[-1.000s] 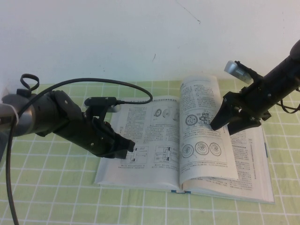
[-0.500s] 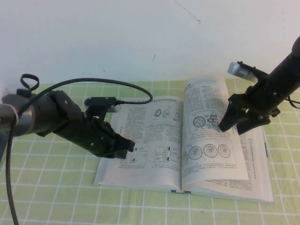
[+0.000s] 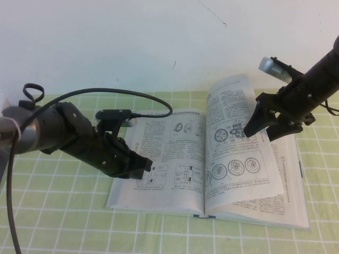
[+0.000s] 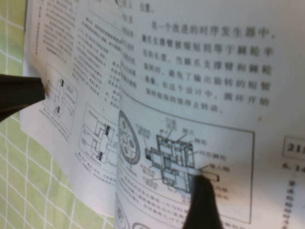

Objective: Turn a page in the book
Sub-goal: Open the closed book

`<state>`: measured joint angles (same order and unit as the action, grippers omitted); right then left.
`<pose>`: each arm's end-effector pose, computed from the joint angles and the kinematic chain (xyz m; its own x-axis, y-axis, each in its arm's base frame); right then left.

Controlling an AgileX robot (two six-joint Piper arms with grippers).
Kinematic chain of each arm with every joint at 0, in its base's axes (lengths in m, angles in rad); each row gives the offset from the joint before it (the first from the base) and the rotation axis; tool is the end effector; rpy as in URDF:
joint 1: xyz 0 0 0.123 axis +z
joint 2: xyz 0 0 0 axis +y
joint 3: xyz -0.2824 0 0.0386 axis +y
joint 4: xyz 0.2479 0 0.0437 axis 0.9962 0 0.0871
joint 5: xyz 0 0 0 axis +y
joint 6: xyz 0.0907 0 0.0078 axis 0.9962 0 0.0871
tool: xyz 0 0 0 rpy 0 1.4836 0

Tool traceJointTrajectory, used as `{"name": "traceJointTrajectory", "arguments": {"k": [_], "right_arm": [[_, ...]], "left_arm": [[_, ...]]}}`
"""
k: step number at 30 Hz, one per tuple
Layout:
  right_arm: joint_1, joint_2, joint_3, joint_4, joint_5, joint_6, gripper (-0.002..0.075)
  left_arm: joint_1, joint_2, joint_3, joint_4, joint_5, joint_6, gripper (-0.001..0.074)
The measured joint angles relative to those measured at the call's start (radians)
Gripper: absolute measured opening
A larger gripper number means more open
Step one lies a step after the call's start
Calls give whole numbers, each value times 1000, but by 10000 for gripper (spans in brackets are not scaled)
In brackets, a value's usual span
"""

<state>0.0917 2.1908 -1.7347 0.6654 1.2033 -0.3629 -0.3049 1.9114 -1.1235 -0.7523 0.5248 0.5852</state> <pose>0.4369 0.0929 0.1863 -0.9773 -0.1621 -0.1363 -0.2110 0.7982 0.5642 0.3485 -0.1424 0.1551 -0.8875 0.1853 -0.4218 0.3469 0.8713 -0.3471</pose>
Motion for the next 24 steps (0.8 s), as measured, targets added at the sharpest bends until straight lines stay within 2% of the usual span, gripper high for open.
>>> {"name": "traceJointTrajectory", "arguments": {"k": [18, 24], "right_arm": [[0, -87, -10, 74, 5, -13, 459], [9, -110, -10, 90, 5, -31, 437]], "left_arm": [[0, 0, 0, 0, 8, 0, -4], [0, 0, 0, 0, 8, 0, -4]]}}
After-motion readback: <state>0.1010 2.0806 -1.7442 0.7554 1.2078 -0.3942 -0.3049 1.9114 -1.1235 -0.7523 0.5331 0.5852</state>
